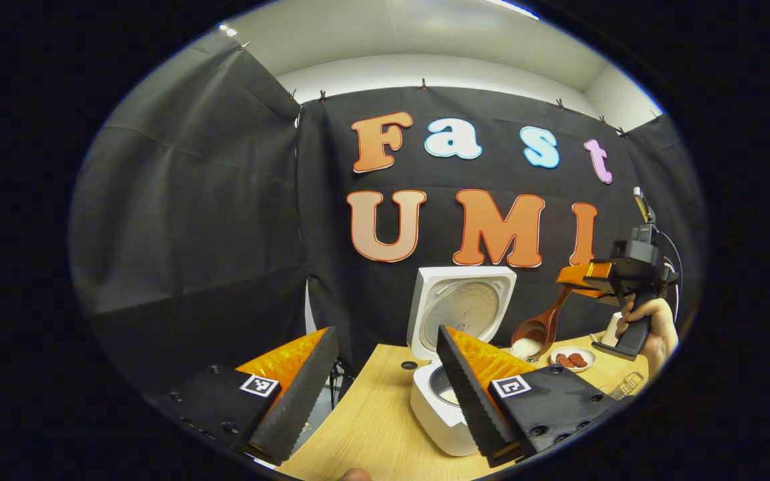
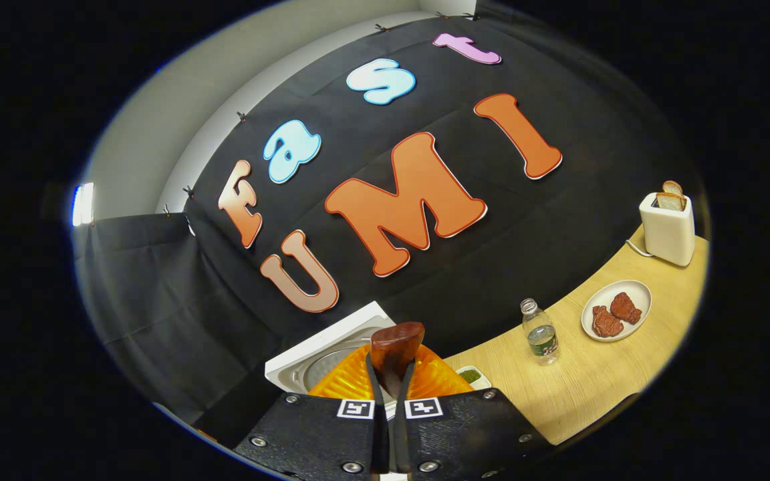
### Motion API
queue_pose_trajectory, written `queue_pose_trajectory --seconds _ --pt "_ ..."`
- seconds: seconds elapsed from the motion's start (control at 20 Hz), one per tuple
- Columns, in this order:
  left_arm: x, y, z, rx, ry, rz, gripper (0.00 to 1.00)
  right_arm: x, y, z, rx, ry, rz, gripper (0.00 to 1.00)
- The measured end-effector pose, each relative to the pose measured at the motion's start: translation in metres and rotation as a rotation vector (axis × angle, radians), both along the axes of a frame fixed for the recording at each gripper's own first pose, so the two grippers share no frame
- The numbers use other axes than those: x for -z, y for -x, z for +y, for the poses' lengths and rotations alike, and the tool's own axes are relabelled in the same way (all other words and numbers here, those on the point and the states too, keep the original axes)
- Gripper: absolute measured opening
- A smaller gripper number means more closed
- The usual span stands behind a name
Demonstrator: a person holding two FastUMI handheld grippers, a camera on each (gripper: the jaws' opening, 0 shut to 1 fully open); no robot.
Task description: Close the left gripper, press the button to open the rice cooker; take a wooden spoon from the chopstick holder with the right hand, scoop a spoonful of rice and pour it into the rice cooker, then put the wooden spoon back into the chopstick holder.
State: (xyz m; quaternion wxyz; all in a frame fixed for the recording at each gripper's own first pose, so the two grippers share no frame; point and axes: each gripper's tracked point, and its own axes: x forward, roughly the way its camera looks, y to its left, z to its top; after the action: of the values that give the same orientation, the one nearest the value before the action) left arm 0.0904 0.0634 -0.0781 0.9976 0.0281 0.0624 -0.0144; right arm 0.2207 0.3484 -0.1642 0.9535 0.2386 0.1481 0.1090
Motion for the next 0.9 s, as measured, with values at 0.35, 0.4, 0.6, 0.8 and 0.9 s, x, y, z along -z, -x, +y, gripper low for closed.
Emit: queue_pose_trajectory --seconds 0.35,0.4,0.6,0.8,0.9 --pt "0.001 0.001 0.0 0.001 -0.008 0.025 1.0 -0.012 0.0 0.01 -0.04 0.05 -0.037 0.02" --pt "0.001 0.002 -0.001 0.003 -0.005 0.025 1.0 -0.015 0.001 0.012 -0.047 0.058 -0.046 0.02" --pt "0.002 0.003 -0.003 0.011 -0.006 0.028 1.0 -0.019 0.006 0.022 -0.092 0.104 -0.085 0.02" --pt "0.003 0.004 0.0 0.014 -0.008 0.03 1.0 -0.023 0.012 0.032 -0.126 0.157 -0.126 0.02" --pt "0.003 0.004 0.001 0.011 -0.007 0.03 1.0 -0.023 0.013 0.036 -0.137 0.178 -0.139 0.02"
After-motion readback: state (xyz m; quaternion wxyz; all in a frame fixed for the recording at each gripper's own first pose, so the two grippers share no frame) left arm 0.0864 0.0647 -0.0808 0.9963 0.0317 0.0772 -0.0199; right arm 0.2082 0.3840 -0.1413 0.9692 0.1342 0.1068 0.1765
